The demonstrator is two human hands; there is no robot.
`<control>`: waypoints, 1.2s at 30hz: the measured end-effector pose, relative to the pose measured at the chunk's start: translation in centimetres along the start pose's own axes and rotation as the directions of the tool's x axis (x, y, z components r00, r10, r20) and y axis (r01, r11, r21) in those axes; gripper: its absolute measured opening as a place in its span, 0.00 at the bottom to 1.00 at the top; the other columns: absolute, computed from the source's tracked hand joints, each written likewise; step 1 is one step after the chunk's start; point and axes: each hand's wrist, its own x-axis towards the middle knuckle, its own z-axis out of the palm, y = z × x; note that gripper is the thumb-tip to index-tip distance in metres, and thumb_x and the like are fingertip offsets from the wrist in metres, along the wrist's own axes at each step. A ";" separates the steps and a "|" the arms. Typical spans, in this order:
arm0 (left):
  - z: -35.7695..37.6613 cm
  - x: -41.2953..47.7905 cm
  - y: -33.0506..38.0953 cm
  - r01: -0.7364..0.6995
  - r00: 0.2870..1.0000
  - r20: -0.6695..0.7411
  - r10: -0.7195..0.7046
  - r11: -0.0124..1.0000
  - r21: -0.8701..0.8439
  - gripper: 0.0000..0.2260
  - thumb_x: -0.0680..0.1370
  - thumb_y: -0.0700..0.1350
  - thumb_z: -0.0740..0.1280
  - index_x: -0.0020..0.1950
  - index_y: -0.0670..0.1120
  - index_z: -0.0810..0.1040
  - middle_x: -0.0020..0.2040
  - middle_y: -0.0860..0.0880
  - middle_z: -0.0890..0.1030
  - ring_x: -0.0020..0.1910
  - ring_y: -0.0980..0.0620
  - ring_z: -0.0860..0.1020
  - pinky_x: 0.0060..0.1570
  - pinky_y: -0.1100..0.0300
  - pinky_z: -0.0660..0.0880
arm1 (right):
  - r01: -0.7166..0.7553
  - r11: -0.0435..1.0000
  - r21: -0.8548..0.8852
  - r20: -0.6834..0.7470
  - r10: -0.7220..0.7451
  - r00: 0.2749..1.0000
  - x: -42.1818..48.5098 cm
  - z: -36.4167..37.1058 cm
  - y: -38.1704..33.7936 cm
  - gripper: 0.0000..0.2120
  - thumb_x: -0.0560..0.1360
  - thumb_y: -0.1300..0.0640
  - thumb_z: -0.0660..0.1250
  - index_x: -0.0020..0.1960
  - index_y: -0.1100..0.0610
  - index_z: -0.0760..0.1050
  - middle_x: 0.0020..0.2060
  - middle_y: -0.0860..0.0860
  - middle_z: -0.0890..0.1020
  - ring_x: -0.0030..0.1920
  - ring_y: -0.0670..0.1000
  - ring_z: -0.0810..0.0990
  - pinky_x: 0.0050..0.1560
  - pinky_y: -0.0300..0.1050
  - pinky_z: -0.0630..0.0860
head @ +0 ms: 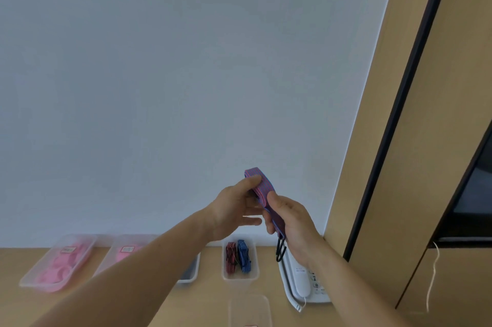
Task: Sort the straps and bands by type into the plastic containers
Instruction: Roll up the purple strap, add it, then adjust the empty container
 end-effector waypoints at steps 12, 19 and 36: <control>0.1 0.0 0.3 -0.193 0.960 -0.197 0.201 0.980 0.056 0.20 0.77 0.47 0.70 0.63 0.36 0.72 0.56 0.38 0.83 0.53 0.38 0.83 0.57 0.43 0.79 | -0.104 0.960 -0.259 0.023 0.114 0.993 -0.3 0.0 0.4 0.13 0.80 0.48 0.63 0.55 0.57 0.76 0.36 0.53 0.85 0.41 0.48 0.83 0.48 0.42 0.73; -0.6 0.2 -0.1 -0.270 0.904 -0.246 0.350 0.913 0.306 0.15 0.78 0.38 0.68 0.62 0.45 0.69 0.52 0.42 0.81 0.47 0.45 0.83 0.52 0.44 0.81 | -0.189 0.938 -0.289 0.034 0.208 0.978 -0.1 -0.3 0.5 0.17 0.72 0.64 0.72 0.58 0.55 0.73 0.36 0.51 0.81 0.31 0.50 0.78 0.34 0.40 0.73; -2.6 -0.4 -1.9 -0.446 0.776 0.226 0.588 0.260 0.856 0.26 0.77 0.45 0.68 0.75 0.52 0.68 0.65 0.54 0.76 0.61 0.58 0.74 0.62 0.61 0.72 | -0.417 0.894 0.165 0.273 0.365 0.890 1.1 -0.8 0.2 0.31 0.77 0.38 0.60 0.60 0.65 0.79 0.42 0.61 0.80 0.37 0.54 0.77 0.41 0.46 0.73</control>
